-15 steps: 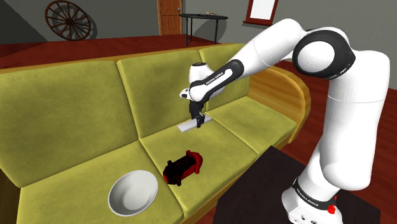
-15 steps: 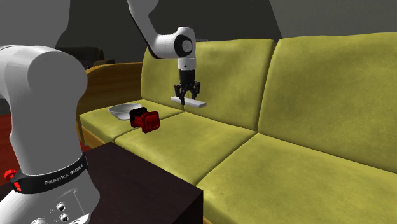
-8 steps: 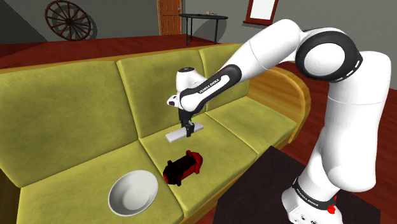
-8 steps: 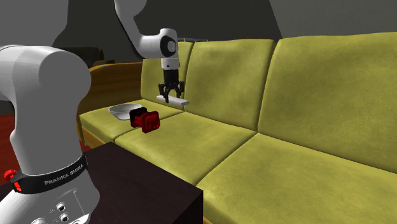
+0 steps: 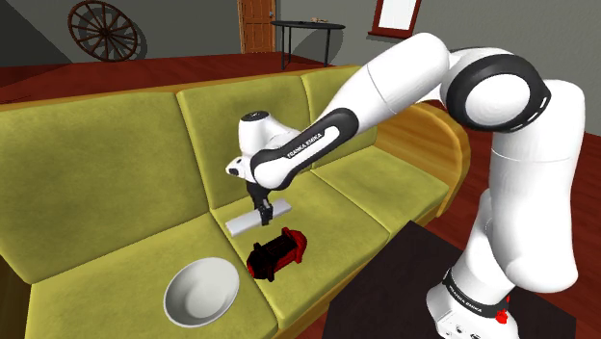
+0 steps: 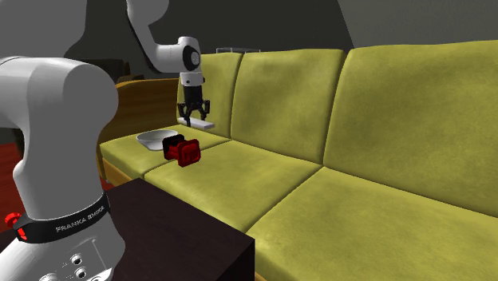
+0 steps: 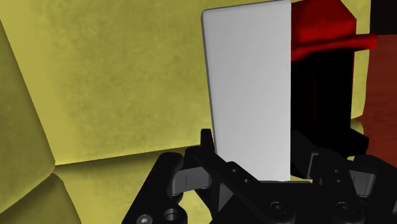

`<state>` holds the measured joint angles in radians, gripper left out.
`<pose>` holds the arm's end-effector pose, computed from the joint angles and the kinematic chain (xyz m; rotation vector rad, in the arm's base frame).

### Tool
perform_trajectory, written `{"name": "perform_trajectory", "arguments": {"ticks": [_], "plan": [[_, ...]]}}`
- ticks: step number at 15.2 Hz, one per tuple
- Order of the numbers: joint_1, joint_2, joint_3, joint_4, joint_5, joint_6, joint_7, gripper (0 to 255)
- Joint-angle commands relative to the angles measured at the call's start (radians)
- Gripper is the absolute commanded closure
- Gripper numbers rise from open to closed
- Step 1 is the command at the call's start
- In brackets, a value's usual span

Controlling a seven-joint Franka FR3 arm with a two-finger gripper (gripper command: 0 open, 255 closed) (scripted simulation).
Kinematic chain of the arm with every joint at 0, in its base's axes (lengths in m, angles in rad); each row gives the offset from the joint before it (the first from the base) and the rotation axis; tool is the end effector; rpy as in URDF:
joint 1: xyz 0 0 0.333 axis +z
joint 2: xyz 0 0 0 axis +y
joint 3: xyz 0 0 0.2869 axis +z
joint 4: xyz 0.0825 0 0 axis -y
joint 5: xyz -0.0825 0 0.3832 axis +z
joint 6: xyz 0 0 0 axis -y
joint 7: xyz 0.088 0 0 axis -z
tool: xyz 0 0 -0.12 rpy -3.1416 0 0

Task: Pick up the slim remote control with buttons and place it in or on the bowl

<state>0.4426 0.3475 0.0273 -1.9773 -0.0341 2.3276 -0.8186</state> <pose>0.5350 0.2704 0.2528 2.4787 1.9044 0.0004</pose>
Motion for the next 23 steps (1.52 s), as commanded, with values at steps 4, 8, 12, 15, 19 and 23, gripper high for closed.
{"name": "perform_trajectory", "arguments": {"ticks": [4, 8, 12, 15, 19, 23], "plan": [[0.076, 0.049, 0.027, 0.077, -0.015, -0.030, 0.112, 255], [0.138, 0.103, 0.046, 0.164, -0.028, -0.064, 0.196, 255], [0.199, 0.171, 0.061, 0.272, -0.040, -0.108, 0.274, 255], [0.246, 0.230, 0.069, 0.371, -0.049, -0.148, 0.327, 255], [0.274, 0.282, 0.072, 0.429, -0.056, -0.155, 0.358, 255], [0.275, 0.312, 0.069, 0.421, -0.059, -0.118, 0.360, 255]]}}
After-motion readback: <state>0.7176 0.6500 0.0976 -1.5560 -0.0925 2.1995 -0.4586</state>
